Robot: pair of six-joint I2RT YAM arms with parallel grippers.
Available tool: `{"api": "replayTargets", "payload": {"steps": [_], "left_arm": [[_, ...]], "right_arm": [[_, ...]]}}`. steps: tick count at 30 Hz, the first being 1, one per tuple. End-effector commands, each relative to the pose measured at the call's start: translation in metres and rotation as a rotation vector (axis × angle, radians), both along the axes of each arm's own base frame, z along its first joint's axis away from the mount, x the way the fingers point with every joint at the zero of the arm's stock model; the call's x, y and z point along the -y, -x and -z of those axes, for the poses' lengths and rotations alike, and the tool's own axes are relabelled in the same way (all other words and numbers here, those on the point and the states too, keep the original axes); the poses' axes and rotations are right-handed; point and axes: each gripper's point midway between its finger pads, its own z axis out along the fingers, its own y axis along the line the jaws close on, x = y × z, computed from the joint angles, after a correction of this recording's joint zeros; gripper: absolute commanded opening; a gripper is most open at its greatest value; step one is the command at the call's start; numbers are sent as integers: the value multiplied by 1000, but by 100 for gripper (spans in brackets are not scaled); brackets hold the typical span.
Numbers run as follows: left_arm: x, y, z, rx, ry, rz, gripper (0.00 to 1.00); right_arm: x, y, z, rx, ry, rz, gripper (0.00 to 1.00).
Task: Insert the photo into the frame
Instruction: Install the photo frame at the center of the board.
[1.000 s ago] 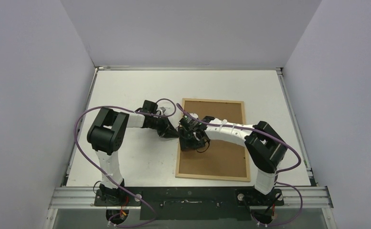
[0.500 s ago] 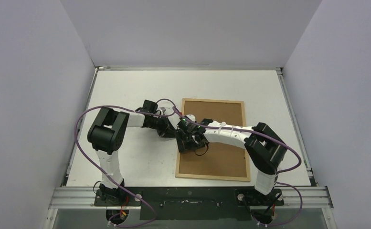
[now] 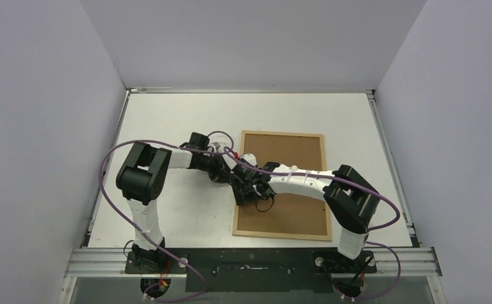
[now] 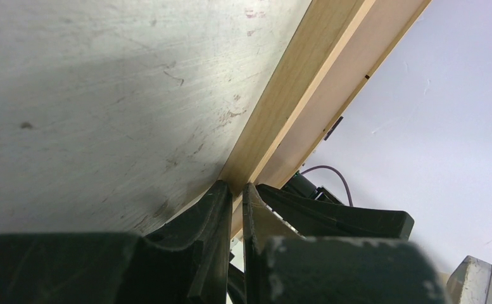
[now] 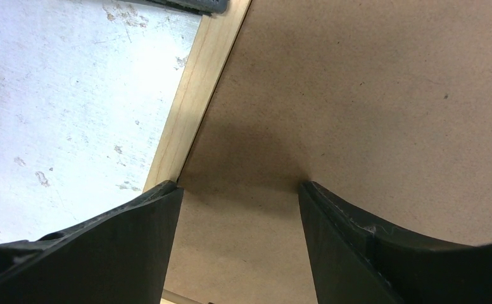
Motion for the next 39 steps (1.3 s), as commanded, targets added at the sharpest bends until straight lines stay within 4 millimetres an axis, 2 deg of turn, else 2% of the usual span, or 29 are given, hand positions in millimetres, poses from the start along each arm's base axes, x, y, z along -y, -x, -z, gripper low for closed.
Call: {"api": "replayTargets", "payload": {"steps": [1, 9, 14, 18, 25, 28, 31, 35, 39], "left_arm": [[-27, 23, 57, -87, -234, -16, 0], [-30, 22, 57, -88, -240, -17, 0], [-32, 22, 58, -91, -246, -18, 0], [-32, 22, 58, -92, -250, -19, 0], [-34, 22, 59, -97, -258, -18, 0], [-34, 22, 59, -95, -259, -15, 0], [-32, 21, 58, -92, -252, -12, 0], [-27, 19, 52, -78, -216, -5, 0], [-21, 17, 43, -52, -164, 2, 0]], "right_arm": [[30, 49, 41, -158, 140, -41, 68], [38, 58, 52, -157, 158, -84, 66], [57, 70, 67, -183, 214, -127, 65], [64, 74, 74, -194, 227, -134, 63], [56, 70, 76, -184, 210, -117, 63], [47, 67, 71, -174, 160, -88, 60], [33, 60, 62, -168, 64, -47, 52], [21, 44, 43, -142, -16, 11, 51], [11, 22, 16, -103, -71, 124, 51]]}}
